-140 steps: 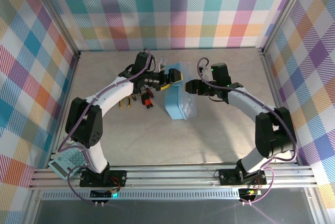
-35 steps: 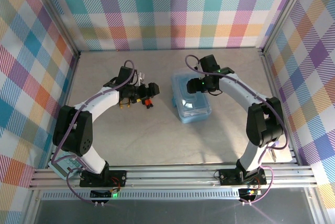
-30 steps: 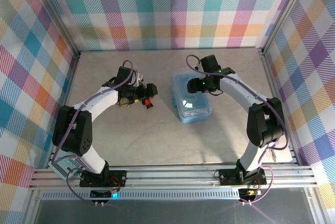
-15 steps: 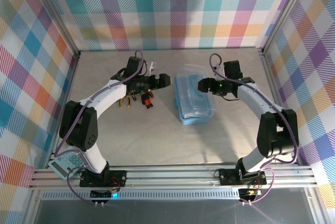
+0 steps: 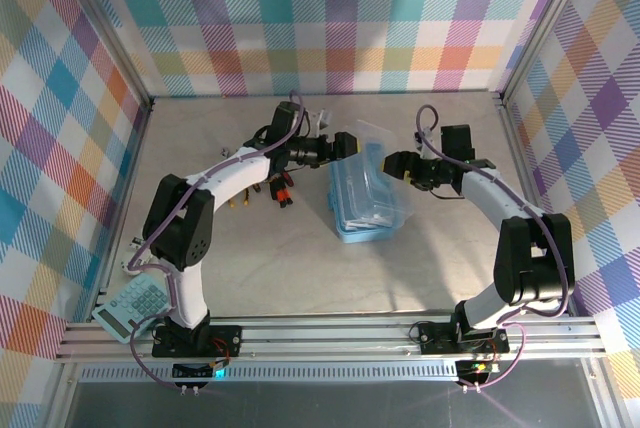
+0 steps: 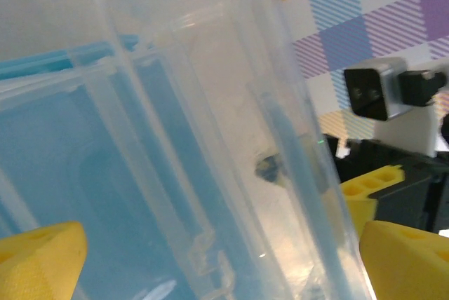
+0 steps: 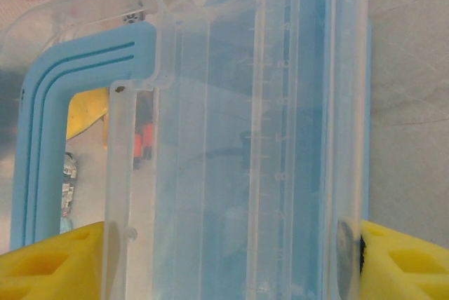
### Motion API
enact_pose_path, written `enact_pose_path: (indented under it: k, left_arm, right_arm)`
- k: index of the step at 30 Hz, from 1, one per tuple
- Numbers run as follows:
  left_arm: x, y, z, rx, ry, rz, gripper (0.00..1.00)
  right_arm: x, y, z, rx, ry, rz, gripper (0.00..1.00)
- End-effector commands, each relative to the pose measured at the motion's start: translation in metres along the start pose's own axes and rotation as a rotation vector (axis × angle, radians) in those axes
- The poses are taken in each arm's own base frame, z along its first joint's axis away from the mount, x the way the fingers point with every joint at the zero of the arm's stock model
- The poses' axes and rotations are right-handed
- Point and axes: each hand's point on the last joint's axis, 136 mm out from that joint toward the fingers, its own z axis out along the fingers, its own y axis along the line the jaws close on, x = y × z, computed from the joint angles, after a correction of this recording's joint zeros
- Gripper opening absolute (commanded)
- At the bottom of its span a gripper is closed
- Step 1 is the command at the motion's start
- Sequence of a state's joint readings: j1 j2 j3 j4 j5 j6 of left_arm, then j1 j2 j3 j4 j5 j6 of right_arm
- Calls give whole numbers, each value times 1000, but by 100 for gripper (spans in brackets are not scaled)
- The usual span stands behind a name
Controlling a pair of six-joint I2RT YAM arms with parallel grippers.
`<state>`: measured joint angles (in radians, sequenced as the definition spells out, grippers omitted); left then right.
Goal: Pack the tool kit
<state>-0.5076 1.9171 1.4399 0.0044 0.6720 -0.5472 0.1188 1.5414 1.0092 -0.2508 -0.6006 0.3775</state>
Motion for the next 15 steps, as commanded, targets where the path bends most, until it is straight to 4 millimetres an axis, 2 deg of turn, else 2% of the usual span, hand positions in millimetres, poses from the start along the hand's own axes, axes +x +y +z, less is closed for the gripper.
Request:
enact_pose_path:
  k: [1,6,8,10,13,15]
  left_arm:
    - [-16,-37,7,129,-33,28,99]
    - [-23,-58,16,204,-40,31,100]
    - [-24,-64,19,227,-40,32,100]
    - [-26,-70,21,245,-43,33,100]
    - [-32,-79,19,268,-54,37,99]
    - [-36,-85,17,277,-60,42,99]
  right_arm:
    - [-14,32,-12,-119,-54,-78,52]
    - [-12,32,-12,-126,-44,-74,53]
    - [-12,31,-13,-118,-39,-74,58]
    - [-12,27,-15,-79,-38,-78,79]
    - [-15,18,-26,34,-52,-103,100]
    - [-21,18,-39,103,-78,-136,99]
